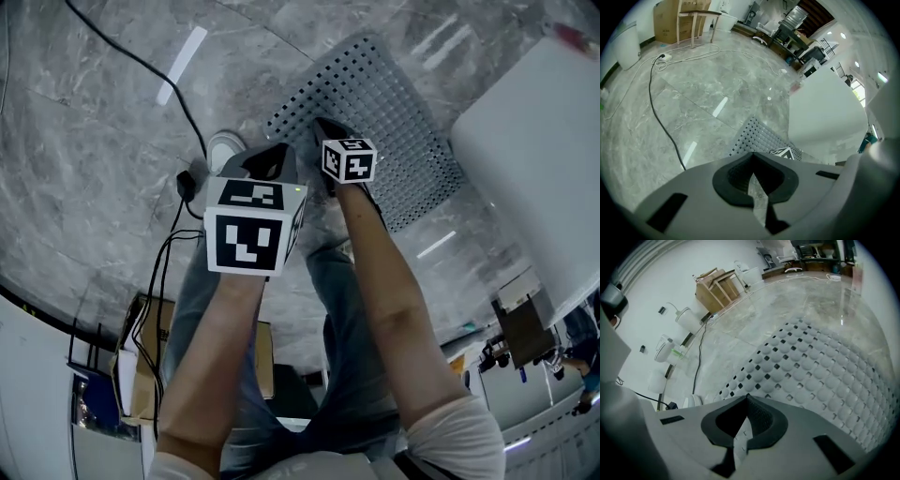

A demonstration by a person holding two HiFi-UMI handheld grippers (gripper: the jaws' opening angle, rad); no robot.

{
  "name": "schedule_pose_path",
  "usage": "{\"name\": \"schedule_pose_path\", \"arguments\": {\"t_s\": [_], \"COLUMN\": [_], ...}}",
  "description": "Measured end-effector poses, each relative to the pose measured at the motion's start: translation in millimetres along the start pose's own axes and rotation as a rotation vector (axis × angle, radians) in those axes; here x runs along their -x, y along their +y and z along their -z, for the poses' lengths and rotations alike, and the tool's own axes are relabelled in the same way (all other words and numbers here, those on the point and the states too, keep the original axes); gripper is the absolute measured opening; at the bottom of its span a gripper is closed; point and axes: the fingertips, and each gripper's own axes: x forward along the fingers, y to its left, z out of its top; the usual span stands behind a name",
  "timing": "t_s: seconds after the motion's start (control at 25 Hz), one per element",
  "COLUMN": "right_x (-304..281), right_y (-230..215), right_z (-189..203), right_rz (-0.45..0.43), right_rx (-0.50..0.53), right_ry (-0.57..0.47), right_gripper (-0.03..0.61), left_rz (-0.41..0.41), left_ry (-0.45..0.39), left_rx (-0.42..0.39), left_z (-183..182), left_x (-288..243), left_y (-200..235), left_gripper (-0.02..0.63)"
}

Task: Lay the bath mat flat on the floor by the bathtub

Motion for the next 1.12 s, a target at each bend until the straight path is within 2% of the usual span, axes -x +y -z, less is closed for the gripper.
{"name": "schedule_pose_path", "arguments": {"t_s": [0.12,0.28,0.44,0.64,0.8,1.12], "right_x": [39,102,170,255,325,479], "right_y": [-16,-28,-32,-28,-27,-22], "right_z": [-8,-22,-31,-29,-27,-30], "right_rz": [0.017,0.023,0.022,0.010,0.010,0.074], "right_rx": [0.011,0.003,-0.014,-0.033,-0.081,-0.134], "right_ry": [-0.021,-0.067,-0.121,-0.174,-0.224,-0.332], "right_gripper": [0.026,0.026,0.026,0.026,0.026,0.026], "left_rz": [-0.018,-0.060,-0.061,-0.100,-0.087,-0.012], "left_ry": [-0.009,0.000,-0.017,-0.106,-0.135,-0.119], "left_rx": [-0.046,-0.059,-0.101,-0.121,-0.105,-0.326], "left_z": [2,21,37,28,14,-3], "left_x": [-3,-13,-20,-3,20,87], "left_y": [-16,-33,-61,-84,-116,-225], "left_gripper": [0.016,0.017,0.017,0.017,0.015,0.017]}}
